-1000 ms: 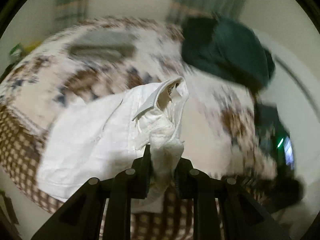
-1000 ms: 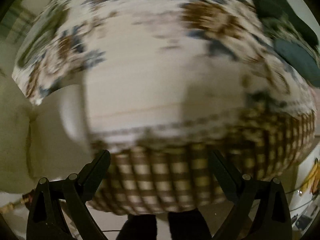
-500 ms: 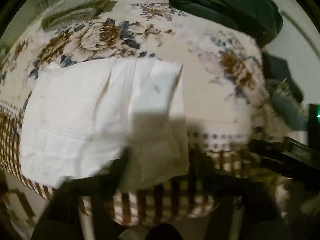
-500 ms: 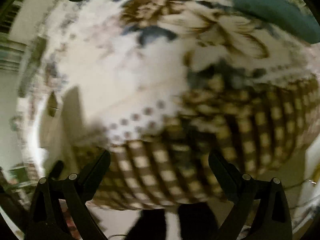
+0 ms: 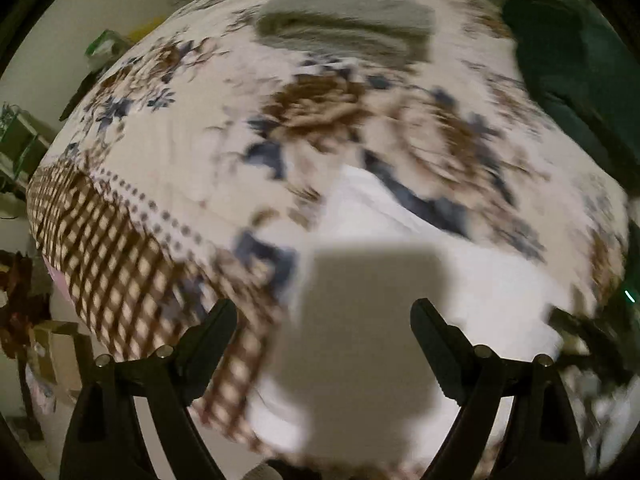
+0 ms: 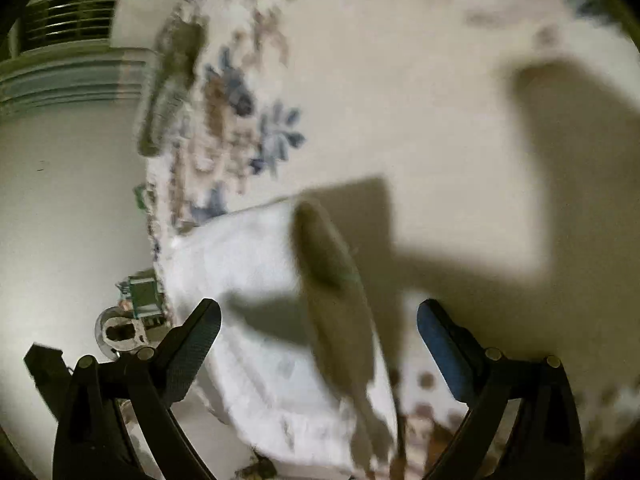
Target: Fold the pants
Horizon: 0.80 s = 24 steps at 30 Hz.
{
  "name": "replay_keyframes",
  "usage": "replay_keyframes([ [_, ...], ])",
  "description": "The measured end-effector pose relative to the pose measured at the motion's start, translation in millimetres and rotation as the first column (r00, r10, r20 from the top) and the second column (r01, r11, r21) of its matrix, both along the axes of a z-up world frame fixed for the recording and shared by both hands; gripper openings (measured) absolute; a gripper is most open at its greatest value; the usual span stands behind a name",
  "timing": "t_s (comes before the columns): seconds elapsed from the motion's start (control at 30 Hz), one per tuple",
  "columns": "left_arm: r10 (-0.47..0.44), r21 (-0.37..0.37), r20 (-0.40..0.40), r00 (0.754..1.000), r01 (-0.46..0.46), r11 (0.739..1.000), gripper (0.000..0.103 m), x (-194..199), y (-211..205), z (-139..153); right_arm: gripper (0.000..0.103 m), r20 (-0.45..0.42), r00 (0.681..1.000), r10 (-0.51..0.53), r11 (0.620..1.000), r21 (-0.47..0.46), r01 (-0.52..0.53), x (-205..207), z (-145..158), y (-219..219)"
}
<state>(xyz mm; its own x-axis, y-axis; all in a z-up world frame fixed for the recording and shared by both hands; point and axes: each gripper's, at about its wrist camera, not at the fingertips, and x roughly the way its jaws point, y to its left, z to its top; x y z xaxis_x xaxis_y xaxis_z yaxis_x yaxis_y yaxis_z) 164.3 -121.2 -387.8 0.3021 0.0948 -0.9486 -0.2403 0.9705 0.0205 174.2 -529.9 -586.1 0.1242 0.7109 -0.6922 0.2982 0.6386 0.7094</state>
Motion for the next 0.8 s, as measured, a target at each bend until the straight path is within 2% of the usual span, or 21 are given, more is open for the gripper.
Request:
replay_keyframes([
  [0.03,0.002,0.009,-0.008,1.0,-0.002,1.0,0.089,12,7,-8,0.1,0.011,0.999,-0.032,0.999,0.025,0.032,-1,2,-1],
  [0.07,0.004,0.023,-0.009,1.0,-0.004,1.0,0.089,24,11,-15,0.074,0.042,0.998,-0.055,0.997,0.06,0.052,-4,7,-3],
  [0.1,-0.001,0.016,-0.017,1.0,0.001,1.0,0.089,35,13,-21,0.043,0.05,0.997,-0.053,0.996,0.071,0.049,-8,12,-3],
  [0.13,0.005,0.005,-0.032,0.999,-0.005,1.0,0.089,44,16,-29,0.011,0.035,0.998,-0.045,0.998,0.038,0.044,-13,18,-2],
  [0.2,0.004,-0.027,-0.048,0.999,-0.005,1.0,0.089,62,14,-43,0.01,0.064,0.996,-0.063,0.998,0.017,0.062,-24,33,-4],
  [0.33,-0.038,-0.035,-0.071,0.997,0.035,0.999,0.089,85,8,-60,0.01,0.09,0.991,-0.1,0.99,-0.086,0.107,-44,64,-15],
  [0.4,-0.043,-0.059,-0.11,0.993,0.037,0.998,0.092,95,10,-75,0.01,0.054,0.993,-0.102,0.981,-0.161,0.11,-47,56,-22],
  [0.53,-0.027,-0.103,-0.153,0.988,0.012,0.995,0.1,103,20,-94,0.01,0.005,0.994,-0.106,0.975,-0.195,0.105,-41,31,-24],
  [0.6,-0.024,-0.12,-0.149,0.989,0.005,0.993,0.101,103,25,-94,0.01,0.005,0.995,-0.099,0.97,-0.223,0.097,-31,28,-20],
  [0.8,-0.024,-0.126,-0.065,0.998,0.016,0.992,0.101,83,42,-61,0.01,0.055,0.987,-0.148,0.974,-0.167,0.155,-38,53,-27],
])
